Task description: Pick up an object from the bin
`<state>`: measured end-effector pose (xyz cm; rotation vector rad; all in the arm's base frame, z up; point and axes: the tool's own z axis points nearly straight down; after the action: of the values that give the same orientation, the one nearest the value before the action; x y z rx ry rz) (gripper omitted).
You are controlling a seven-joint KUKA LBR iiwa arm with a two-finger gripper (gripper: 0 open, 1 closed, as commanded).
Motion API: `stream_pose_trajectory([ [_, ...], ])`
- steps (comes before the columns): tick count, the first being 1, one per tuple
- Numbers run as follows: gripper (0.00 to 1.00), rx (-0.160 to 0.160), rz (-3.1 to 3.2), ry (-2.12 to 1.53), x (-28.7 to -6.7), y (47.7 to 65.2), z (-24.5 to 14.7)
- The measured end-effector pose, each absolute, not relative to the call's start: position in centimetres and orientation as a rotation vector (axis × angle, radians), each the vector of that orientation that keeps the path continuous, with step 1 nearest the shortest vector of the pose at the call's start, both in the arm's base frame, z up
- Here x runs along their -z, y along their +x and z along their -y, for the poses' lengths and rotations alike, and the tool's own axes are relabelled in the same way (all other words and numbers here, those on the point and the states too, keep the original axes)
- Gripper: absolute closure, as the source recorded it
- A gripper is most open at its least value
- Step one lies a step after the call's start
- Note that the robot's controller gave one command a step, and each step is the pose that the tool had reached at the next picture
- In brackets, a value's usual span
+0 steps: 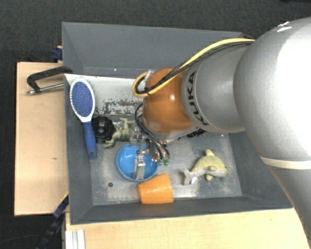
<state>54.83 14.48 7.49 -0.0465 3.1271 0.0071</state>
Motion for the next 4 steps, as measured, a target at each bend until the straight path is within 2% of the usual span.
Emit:
stream_pose_trajectory([
  [1,1.00,-0.006,-3.133,-0.045,-7.24,54.60,-14.43],
  [2,0.00,-0.005,-3.137,-0.045,-7.14,54.50,-14.41],
  [3,1.00,-0.004,-3.137,-0.046,-7.11,54.48,-14.39],
  [4,0.00,-0.005,-3.137,-0.045,-7.11,54.49,-14.40],
])
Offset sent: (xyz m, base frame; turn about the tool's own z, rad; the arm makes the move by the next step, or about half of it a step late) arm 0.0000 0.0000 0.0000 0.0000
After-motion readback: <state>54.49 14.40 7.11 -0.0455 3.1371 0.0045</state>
